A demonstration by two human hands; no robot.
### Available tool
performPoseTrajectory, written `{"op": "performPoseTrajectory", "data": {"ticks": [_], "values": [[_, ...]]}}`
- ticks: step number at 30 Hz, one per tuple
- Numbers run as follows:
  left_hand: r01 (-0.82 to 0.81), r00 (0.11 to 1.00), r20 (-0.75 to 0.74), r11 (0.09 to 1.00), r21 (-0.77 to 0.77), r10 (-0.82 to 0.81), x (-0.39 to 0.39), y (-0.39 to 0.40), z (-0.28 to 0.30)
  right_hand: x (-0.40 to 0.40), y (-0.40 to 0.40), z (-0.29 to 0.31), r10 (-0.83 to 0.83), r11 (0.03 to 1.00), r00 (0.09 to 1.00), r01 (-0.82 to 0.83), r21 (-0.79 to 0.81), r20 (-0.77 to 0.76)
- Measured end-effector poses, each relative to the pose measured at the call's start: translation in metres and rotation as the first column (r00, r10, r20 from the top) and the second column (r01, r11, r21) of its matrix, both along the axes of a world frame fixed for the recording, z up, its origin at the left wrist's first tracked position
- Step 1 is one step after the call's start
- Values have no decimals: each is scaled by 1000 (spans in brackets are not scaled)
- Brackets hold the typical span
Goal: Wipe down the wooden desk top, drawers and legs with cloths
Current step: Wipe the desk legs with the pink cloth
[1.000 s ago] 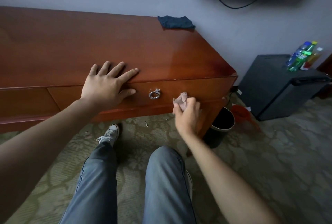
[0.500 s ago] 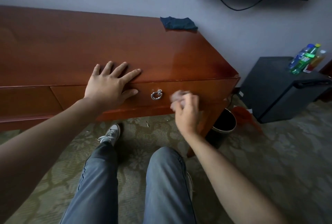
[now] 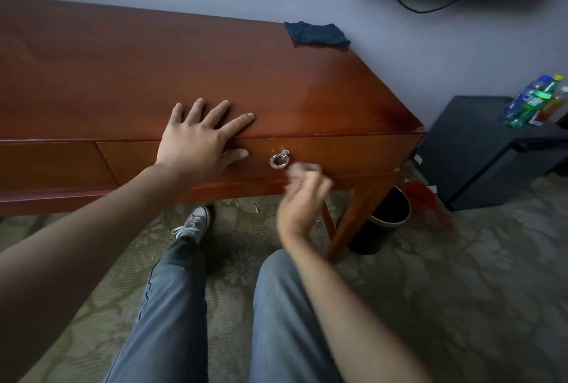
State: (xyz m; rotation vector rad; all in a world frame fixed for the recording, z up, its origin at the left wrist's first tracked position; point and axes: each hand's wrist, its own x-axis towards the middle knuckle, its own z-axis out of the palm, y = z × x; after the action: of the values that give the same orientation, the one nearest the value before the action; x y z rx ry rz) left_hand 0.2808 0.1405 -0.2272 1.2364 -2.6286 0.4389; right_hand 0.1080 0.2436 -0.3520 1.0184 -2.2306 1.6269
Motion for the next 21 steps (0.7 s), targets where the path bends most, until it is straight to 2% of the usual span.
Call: {"op": "performPoseTrajectory", "data": {"ticks": [2, 5, 6, 8, 9, 11, 12, 14, 17, 19, 21], "values": [[5, 1000, 0, 1000, -4, -5, 1, 0, 0, 56, -3, 3, 198, 980, 980, -197, 31, -4], [7, 1000, 9, 1000, -3, -7, 2, 0, 0, 57, 2, 8, 292, 956, 956, -293, 31, 32], [10, 1000, 6, 1000, 2, -10, 2, 0, 0, 38, 8, 7, 270, 962, 962, -271, 37, 40], [13, 1000, -4, 1000, -2, -13, 1, 0, 0, -22, 19, 7, 101, 994, 986, -104, 15, 132], [12, 1000, -5, 1000, -7, -12, 0, 0, 0, -53, 22, 7, -13, 1000, 972, 13, 2, 235], [14, 1000, 10, 1000, -3, -14, 0, -1, 0, -91, 19, 3, -226, 974, 892, 210, 83, 391], [15, 1000, 12, 1000, 1, -15, -1, -1, 0, -92, 13, 2, -277, 960, 875, 236, 149, 398], [16, 1000, 8, 1000, 16, -16, 0, -1, 0, -54, -2, 2, -273, 956, 904, 218, 194, 328], [21, 1000, -8, 998, 57, -21, 1, 1, 4, 46, -15, -17, 28, 980, 971, -74, 187, 236], [59, 997, -61, 988, 142, -50, 6, 6, 11, 119, -14, -22, 269, 941, 940, -303, 151, 211], [143, 980, -171, 956, 254, -101, 21, 7, 22, 158, -19, -23, 369, 902, 925, -379, 206, 90]]}}
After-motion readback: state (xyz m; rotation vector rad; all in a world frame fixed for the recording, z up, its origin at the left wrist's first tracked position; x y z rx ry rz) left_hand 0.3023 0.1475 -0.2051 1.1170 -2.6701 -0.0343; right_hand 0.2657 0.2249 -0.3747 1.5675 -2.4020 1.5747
